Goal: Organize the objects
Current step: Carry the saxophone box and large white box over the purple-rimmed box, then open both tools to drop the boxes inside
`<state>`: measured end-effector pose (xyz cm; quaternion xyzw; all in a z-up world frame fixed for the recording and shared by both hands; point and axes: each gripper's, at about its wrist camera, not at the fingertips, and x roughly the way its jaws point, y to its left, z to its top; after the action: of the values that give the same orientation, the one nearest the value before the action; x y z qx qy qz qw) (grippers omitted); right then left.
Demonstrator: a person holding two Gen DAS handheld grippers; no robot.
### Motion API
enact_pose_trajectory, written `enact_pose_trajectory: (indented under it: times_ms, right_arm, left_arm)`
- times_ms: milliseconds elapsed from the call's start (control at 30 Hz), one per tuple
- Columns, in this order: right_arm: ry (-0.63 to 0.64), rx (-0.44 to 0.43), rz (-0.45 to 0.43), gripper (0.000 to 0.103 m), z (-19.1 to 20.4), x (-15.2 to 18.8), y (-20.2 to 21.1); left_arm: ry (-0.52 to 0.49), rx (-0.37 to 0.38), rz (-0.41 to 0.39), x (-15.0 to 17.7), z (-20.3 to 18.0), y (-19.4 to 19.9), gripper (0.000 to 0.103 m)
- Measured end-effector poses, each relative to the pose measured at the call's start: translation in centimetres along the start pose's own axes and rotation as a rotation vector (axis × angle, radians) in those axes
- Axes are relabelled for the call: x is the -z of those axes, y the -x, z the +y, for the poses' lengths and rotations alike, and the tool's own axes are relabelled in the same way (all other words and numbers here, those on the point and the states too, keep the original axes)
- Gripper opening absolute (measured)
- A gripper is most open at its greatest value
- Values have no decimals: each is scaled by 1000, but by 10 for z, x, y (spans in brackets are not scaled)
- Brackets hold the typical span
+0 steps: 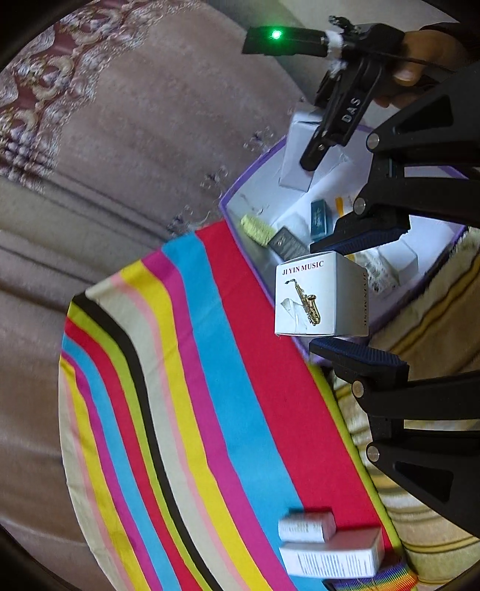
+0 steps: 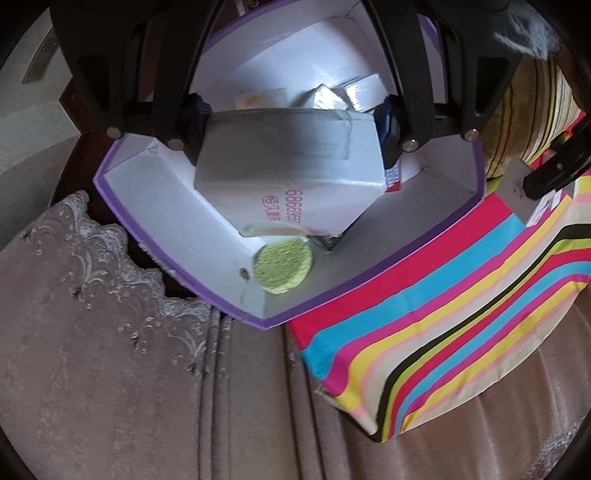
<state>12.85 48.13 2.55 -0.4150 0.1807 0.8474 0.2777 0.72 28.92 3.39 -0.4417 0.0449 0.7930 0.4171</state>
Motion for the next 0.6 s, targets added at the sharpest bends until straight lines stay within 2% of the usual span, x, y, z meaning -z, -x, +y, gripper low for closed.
enact_pose_trajectory:
  times_ms: [100,200,367,600]
  right_arm:
    - [-5,0,2,72,-1,-3,-1]
    - [-2,4,9,81,1,-3,-2]
    - [-1,-2,14,84,4,-2,-1]
    - [23,-16,15,84,18,0,2]
  left_arm:
    - [-4,15,14,0,-3,-5,59]
    - [3,13,5,0,-3,-4,67]
    - [58,-5,-3,0,7,-2,68]
    - [181,-47,-18,5,39,12,68]
